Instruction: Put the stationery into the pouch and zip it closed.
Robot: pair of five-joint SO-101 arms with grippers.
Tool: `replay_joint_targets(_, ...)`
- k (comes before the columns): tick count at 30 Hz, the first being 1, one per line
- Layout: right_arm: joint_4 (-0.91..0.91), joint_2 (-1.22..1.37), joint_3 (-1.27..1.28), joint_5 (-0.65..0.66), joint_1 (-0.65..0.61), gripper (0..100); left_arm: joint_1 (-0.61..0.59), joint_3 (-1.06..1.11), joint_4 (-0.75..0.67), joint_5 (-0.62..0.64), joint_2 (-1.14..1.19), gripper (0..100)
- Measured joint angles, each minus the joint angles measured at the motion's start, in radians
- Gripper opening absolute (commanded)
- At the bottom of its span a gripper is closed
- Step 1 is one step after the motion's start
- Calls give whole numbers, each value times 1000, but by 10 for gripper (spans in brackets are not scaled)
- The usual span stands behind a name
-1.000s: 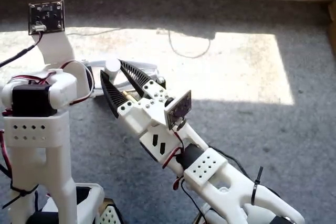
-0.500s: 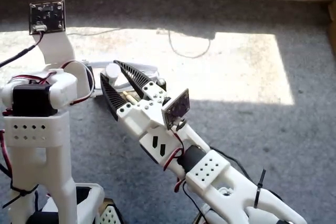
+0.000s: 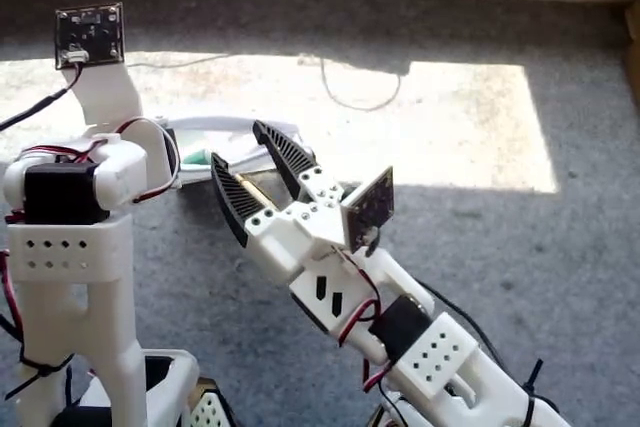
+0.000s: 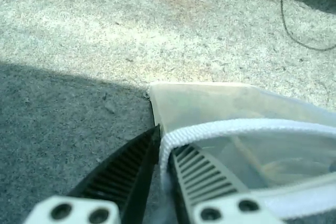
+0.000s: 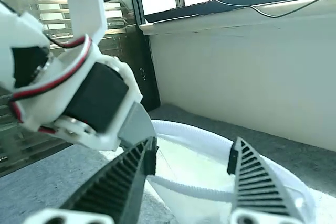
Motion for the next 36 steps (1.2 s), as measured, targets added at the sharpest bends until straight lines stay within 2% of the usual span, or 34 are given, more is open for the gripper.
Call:
replay_joint_targets(7,158,-141,0,0,9,213,-35,0,0,0,0,8)
replay_joint_targets(14,361,-147,-117,0,126,213,-77,0,0,0,0,8)
replay_joint_targets(19,534,-69,-252,0,207,213,-157,0,0,2,0,8)
replay_joint_targets(28,664,133,-362,0,255,213,-307,0,0,3,2,8)
replay_joint_targets(36,698,328,-368,133,255,213,-436,2,-8,17,-63,7)
